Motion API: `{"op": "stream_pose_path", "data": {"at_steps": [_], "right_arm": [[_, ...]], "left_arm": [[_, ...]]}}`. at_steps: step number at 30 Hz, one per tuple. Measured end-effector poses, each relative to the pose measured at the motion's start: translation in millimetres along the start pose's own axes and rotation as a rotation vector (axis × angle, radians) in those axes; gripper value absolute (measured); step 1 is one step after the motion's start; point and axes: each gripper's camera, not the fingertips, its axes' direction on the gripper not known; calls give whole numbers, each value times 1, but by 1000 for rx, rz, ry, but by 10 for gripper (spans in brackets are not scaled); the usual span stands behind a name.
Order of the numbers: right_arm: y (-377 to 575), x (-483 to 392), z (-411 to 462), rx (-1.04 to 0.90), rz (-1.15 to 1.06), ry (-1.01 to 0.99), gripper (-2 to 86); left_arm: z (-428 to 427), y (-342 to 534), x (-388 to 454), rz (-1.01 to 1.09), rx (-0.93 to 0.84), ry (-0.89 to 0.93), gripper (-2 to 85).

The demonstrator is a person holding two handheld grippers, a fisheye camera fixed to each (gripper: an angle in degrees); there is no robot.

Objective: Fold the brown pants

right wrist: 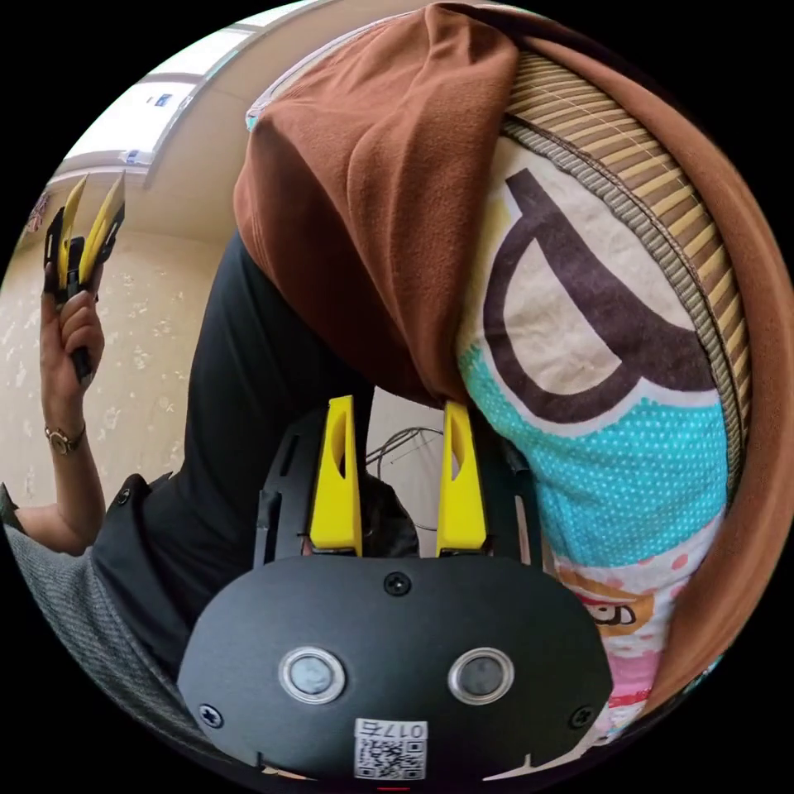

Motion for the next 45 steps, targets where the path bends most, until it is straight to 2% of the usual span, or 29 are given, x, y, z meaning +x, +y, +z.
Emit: {"op": "stream_pose_path", "data": {"at_steps": [2,3,5,6,9,10,12,14,18,21,22,24,26,27,28,31,33,35,37,39,40,41,42,45], "right_arm": [[-4,4,8,-15,18,36,33],[-2,4,4,-9,1,9,28],[21,-2,-36,101,-91,-197,13],[31,-2,-51,141,-93,-210,11],[91,5,-133,354,-42,-56,6],[115,15,-159,416,6,-9,6],[142,29,-186,447,27,-49,5],[165,38,-200,383,-16,-131,5],[190,42,-188,323,20,-137,6],[204,47,-172,326,94,-208,8],[209,50,-170,345,117,-255,9],[219,55,-169,379,154,-309,13],[232,60,-173,416,157,-348,24],[234,61,-174,421,144,-353,29],[236,62,-176,420,110,-358,42],[229,60,-184,414,60,-335,115],[212,53,-187,414,27,-312,157],[182,40,-189,447,10,-220,187],[152,28,-187,458,-22,-141,195],[117,20,-177,425,-41,-82,190],[94,16,-170,351,-94,-127,180],[79,10,-166,280,-188,-227,95],[76,8,-168,263,-210,-253,53],[95,17,-205,314,-147,-231,42]], "left_arm": [[-2,1,6,1,-3,-9,88],[-2,2,9,-7,-2,-5,88],[-2,4,17,-3,2,17,87],[2,4,24,16,-4,22,84],[25,-4,46,119,-87,-17,74],[39,-11,53,155,-139,-55,73],[68,-25,63,206,-220,-127,79],[112,-42,77,286,-361,-195,101],[234,-36,116,525,-613,-393,138],[322,-6,96,485,-785,-527,156],[329,4,100,518,-692,-667,131],[335,19,112,630,-637,-750,62],[333,22,112,573,-610,-703,16],[325,14,113,496,-598,-624,3],[311,4,120,449,-569,-467,-2],[278,-20,143,412,-502,-181,-8],[264,-29,162,433,-476,-111,-9],[245,-36,179,448,-405,-11,-9],[216,-49,191,405,-275,215,-9],[197,-57,197,380,-187,362,-7],[189,-62,203,381,-162,398,-5],[186,-64,206,385,-162,398,-4],[184,-66,212,398,-182,372,1],[180,-65,218,431,-231,311,36]]}}
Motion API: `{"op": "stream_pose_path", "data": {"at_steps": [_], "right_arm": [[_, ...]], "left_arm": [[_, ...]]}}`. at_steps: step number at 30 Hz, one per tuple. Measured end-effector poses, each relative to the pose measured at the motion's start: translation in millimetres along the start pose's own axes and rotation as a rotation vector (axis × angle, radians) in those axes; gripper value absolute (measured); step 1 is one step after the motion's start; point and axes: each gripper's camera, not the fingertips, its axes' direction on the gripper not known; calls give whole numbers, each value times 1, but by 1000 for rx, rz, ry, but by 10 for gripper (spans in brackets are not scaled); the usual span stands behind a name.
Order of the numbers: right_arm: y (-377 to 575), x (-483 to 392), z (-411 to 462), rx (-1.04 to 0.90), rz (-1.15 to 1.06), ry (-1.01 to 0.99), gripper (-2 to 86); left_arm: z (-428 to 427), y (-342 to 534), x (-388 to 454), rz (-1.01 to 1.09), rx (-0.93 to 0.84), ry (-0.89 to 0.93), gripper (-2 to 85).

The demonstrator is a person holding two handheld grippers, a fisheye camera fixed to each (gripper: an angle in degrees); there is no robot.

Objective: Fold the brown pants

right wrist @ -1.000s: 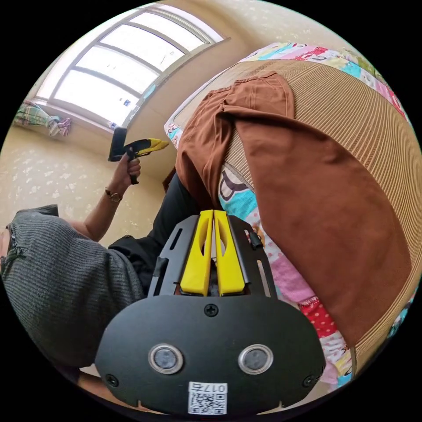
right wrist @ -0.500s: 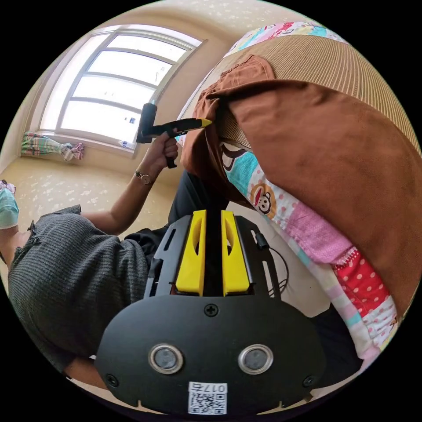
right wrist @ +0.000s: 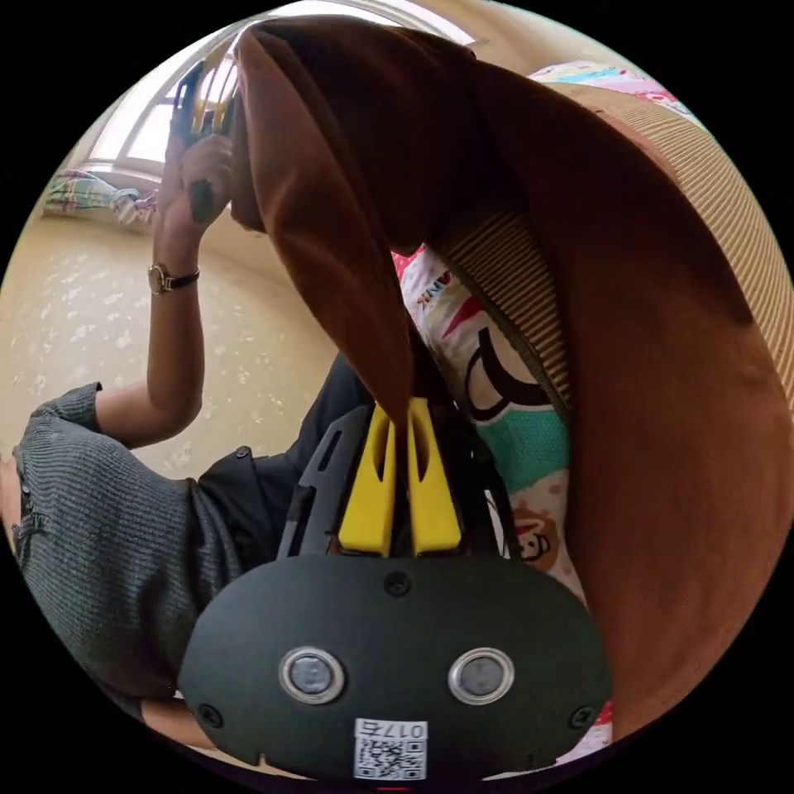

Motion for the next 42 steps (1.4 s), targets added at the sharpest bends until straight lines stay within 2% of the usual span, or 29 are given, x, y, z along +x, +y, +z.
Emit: {"op": "stream_pose_path", "data": {"at_steps": [3,5,6,8,9,11,12,13,17,19,20,21,22,25,26,29,30,32,34,35,36,37,38,40,42], "right_arm": [[50,1,-98,219,53,49,39],[115,6,-184,482,178,96,41],[131,5,-203,542,224,137,42],[181,6,-249,676,445,397,52],[190,12,-254,681,515,438,56],[207,55,-257,541,819,431,98],[210,62,-255,519,859,428,109],[215,68,-249,540,880,418,130],[207,68,-224,642,823,331,104],[189,75,-212,588,809,290,100],[176,82,-204,527,810,263,102],[170,85,-201,500,811,256,103],[159,88,-196,456,808,254,106],[136,86,-194,407,755,317,95],[128,86,-195,394,732,354,92],[103,93,-194,338,715,431,104],[97,95,-194,328,715,440,111],[76,108,-188,304,706,451,132],[60,122,-182,288,698,438,139],[50,133,-176,277,693,431,142],[46,138,-174,277,695,432,144],[36,148,-169,286,693,434,148],[26,157,-166,300,680,421,154],[10,172,-164,337,673,407,162],[-2,190,-166,375,737,444,167]], "left_arm": [[-11,9,-1,41,-36,-70,44],[-15,14,-5,62,-48,-134,42],[-12,15,-9,60,-51,-181,42],[-4,12,-18,33,-31,-274,49],[5,8,-25,19,-17,-309,60],[28,-4,-38,4,-21,-349,65],[52,-16,-49,-1,-57,-400,65],[81,-31,-62,2,-117,-470,65],[178,-72,-106,61,-347,-657,53],[231,-78,-152,95,-526,-897,14],[243,-74,-167,101,-590,-978,3],[264,-58,-192,169,-726,-1048,-2],[267,-46,-187,331,-683,-1088,-6],[272,-18,-186,584,-668,-1346,-9],[267,-14,-190,601,-645,-1384,-9],[204,-25,-228,407,-510,-1460,-10],[171,-34,-247,284,-470,-1483,-10],[122,-48,-266,112,-405,-1477,-9],[51,-65,-278,-203,-300,-1384,-8],[35,-66,-277,-265,-263,-1340,-6],[10,-60,-264,-272,-169,-1206,-4],[-4,-49,-243,-182,-86,-1062,0],[-8,-42,-231,-128,-61,-1001,3],[-5,-6,-187,22,-93,-824,23],[9,26,-162,71,-193,-695,61]]}}
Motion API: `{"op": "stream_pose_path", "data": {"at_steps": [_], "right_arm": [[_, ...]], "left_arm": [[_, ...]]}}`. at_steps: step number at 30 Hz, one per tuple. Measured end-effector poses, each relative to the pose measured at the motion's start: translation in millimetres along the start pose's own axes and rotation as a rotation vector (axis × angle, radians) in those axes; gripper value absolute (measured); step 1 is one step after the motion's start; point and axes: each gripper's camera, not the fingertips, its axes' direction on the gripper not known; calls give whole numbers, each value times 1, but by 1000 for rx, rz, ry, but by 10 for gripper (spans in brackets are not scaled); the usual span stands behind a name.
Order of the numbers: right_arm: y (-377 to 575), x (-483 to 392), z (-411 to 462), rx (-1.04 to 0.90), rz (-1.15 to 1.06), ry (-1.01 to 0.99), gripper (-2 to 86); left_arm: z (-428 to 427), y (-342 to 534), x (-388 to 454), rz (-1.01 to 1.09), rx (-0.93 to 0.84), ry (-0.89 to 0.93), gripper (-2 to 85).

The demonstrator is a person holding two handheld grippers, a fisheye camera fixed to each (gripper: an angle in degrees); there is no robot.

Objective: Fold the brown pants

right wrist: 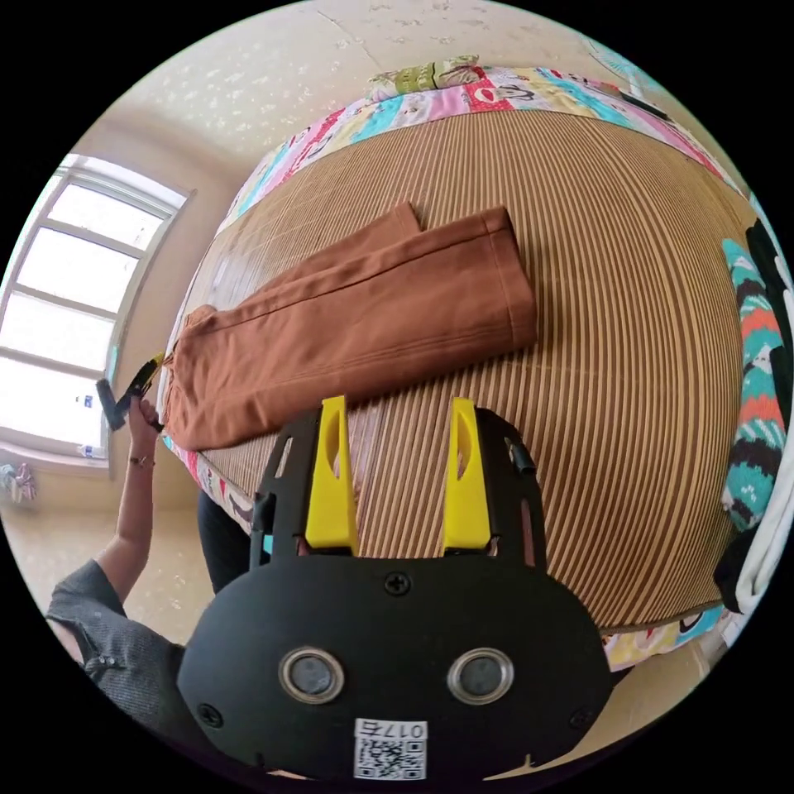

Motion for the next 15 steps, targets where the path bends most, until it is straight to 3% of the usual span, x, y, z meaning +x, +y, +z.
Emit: {"op": "stream_pose_path", "data": {"at_steps": [4,6,11,15], "right_arm": [[-38,25,14,66,185,2,93],[-55,24,10,5,153,-112,47],[6,-61,-125,199,-153,-227,23],[76,-56,-150,140,-110,-286,18]], "left_arm": [[8,77,59,58,-65,175,99],[8,103,68,25,-57,225,99],[-17,148,63,-97,12,314,99],[-36,166,51,-152,54,266,100]]}}
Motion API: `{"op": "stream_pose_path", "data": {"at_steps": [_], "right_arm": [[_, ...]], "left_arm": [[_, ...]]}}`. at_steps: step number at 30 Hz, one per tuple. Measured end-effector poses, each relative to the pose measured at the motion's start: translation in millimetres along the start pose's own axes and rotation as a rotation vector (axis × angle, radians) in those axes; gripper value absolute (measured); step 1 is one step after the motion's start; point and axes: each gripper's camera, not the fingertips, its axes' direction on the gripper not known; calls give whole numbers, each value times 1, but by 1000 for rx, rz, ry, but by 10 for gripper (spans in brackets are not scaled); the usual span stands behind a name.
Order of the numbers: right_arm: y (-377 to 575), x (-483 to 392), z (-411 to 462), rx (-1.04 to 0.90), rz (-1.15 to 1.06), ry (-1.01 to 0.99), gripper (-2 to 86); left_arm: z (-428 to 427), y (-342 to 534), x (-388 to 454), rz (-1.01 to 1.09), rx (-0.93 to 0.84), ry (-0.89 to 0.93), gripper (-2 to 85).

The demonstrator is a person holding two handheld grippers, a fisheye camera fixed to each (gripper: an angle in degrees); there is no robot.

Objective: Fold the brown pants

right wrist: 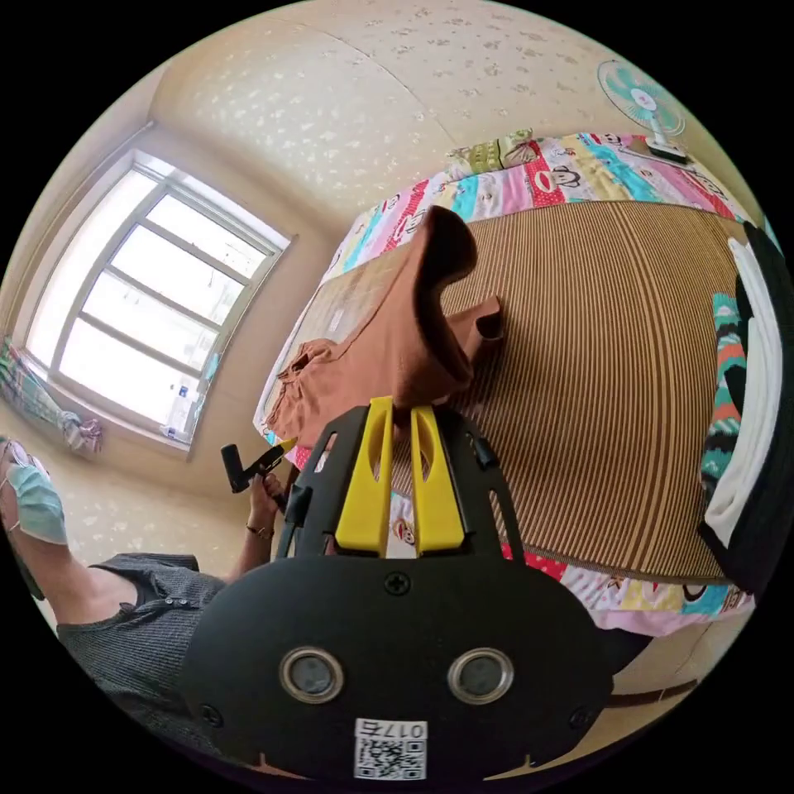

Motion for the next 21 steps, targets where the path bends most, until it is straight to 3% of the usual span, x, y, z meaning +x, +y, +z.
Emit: {"op": "stream_pose_path", "data": {"at_steps": [4,7,9,12,17,21], "right_arm": [[69,88,9,-65,271,-80,15],[99,102,-12,115,346,-10,13],[86,82,-13,170,274,35,16],[21,50,30,70,99,36,28],[-116,22,195,-256,-75,195,120],[-163,-6,298,-382,-206,390,147]], "left_arm": [[6,-8,-16,-15,-51,17,109],[15,-16,-24,-31,-80,52,112],[25,-19,-26,-28,-114,58,112],[49,-22,-30,-41,-200,13,113],[73,-23,-34,-44,-230,-23,112],[79,-38,-28,0,-213,-11,112]]}}
